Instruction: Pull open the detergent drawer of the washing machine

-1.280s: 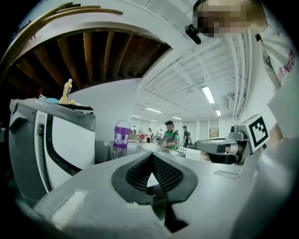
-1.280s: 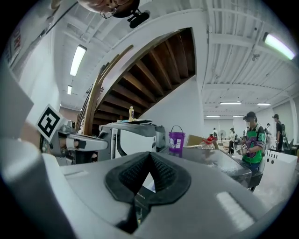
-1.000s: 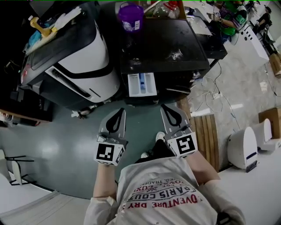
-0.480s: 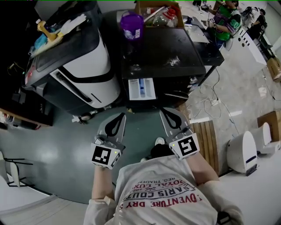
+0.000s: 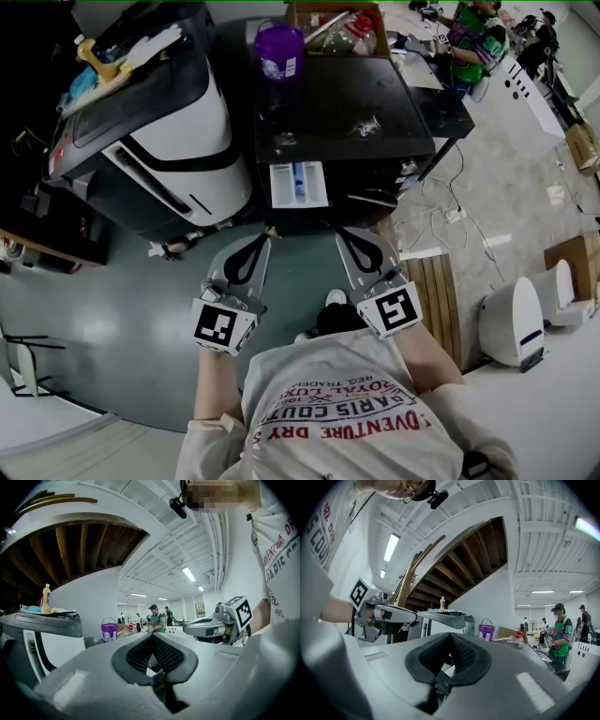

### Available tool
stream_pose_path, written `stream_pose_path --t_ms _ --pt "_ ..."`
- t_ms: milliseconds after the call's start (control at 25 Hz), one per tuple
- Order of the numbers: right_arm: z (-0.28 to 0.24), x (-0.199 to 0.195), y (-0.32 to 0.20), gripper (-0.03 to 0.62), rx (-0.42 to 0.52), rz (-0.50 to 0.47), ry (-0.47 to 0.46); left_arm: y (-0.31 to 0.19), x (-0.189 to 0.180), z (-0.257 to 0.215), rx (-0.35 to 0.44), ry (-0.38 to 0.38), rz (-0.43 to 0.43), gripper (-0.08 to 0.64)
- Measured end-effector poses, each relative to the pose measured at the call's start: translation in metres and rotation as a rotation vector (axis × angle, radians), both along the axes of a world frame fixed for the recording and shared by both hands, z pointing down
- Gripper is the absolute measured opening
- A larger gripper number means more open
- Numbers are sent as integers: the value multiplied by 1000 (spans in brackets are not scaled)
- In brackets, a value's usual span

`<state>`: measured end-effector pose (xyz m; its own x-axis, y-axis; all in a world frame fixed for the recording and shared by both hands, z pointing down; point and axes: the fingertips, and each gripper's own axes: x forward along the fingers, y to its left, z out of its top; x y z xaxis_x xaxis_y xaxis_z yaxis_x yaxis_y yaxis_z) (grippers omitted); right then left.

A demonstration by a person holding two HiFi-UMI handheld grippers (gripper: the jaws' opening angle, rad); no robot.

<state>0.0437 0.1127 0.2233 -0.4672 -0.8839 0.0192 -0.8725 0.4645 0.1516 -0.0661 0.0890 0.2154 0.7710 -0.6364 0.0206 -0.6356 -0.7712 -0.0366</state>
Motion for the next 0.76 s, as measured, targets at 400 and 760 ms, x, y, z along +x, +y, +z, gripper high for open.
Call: stream_pose_path --t_ms 400,760 --pt "9 -1 10 0 -5 17 15 9 -2 2 -28 6 15 2" --pt "4 -7 18 2 -2 30 -12 12 -13 2 -71 35 -2 2"
